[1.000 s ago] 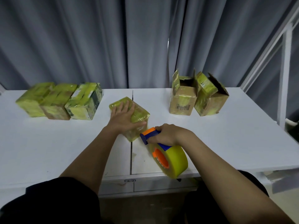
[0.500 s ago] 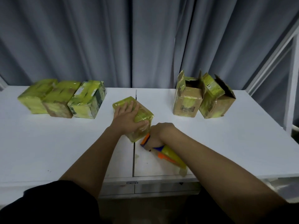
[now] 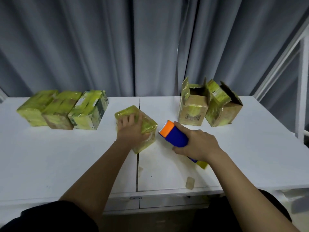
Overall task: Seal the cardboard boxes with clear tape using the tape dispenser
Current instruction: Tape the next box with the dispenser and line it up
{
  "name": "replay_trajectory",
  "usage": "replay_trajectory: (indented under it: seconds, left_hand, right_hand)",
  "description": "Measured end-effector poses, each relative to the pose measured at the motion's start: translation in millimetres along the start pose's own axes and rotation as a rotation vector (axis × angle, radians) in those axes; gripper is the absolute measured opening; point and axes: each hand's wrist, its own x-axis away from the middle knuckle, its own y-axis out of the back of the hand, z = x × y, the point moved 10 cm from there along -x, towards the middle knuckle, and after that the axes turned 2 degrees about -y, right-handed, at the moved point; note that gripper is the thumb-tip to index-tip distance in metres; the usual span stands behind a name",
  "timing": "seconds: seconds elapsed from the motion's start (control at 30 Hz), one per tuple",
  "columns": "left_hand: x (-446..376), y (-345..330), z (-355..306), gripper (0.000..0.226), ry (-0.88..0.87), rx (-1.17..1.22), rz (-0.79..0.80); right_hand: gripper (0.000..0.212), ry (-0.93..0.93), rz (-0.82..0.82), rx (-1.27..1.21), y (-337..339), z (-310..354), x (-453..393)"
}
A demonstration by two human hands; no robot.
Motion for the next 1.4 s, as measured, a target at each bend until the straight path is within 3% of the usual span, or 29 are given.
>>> replay_trajectory:
  seconds: [0.2,0.43,0.57,0.67,0.73,0.83,1.03,1.13,1.23,1.33,1.4]
  left_hand:
    - [-0.2,-10.8,-11.5,0.082,-0.045,-0.153,0.084]
    - [5.8,-12.9,-11.4,0.101,-0.032,-0.110,0.042]
    - [6.6,-8.2,-10.4,0.099,-0.057,-0.019,0.006]
    - [10.5,-8.5,-18.4,0.103,-0.275,0.068,0.070]
    - [18.0,-5.4,-15.6,0.094,-0.358,0.120,0.120]
    - [26.4,7.9,-1.3,0.072,-0.364,0.105,0.099]
    - [36.3,9.3,20.3,0.083,-0.345,0.423,0.105]
    - [37.1,11.3,31.2,0.077,-0.272,0.629,0.017]
    - [42.2,13.2,29.6,0.060,-0.275,0.648,-0.080]
    - [43.1,6.0,11.0,0.060,-0.327,0.577,0.008]
    - [44.5,17.1,0.8,0.065,-0.343,0.709,0.036]
  right_hand:
    - [0.081,-0.041,-0.077,-0.141,-3.5,-12.3,-0.3]
    - [0.082,-0.040,-0.143,-0.237,-4.7,-10.6,-0.1]
    - [0.080,-0.047,-0.166,-0.302,-3.9,-14.8,4.3]
    - [0.079,-0.057,-0.172,-0.343,-2.2,-22.1,6.6]
    - [0.079,-0.057,-0.172,-0.361,-1.0,-26.4,6.0]
    - [0.081,-0.037,-0.172,-0.373,1.1,-26.6,3.4]
    - [0.081,0.021,-0.212,-0.371,9.5,-14.7,-3.2]
    - [0.082,0.074,-0.213,-0.374,16.3,-6.1,-3.1]
    - [0.083,0.153,-0.223,-0.377,26.1,1.0,-0.7]
    - [0.085,0.245,-0.190,-0.347,37.9,13.5,1.8]
    - [0.086,0.295,-0.171,-0.318,48.1,22.7,4.4]
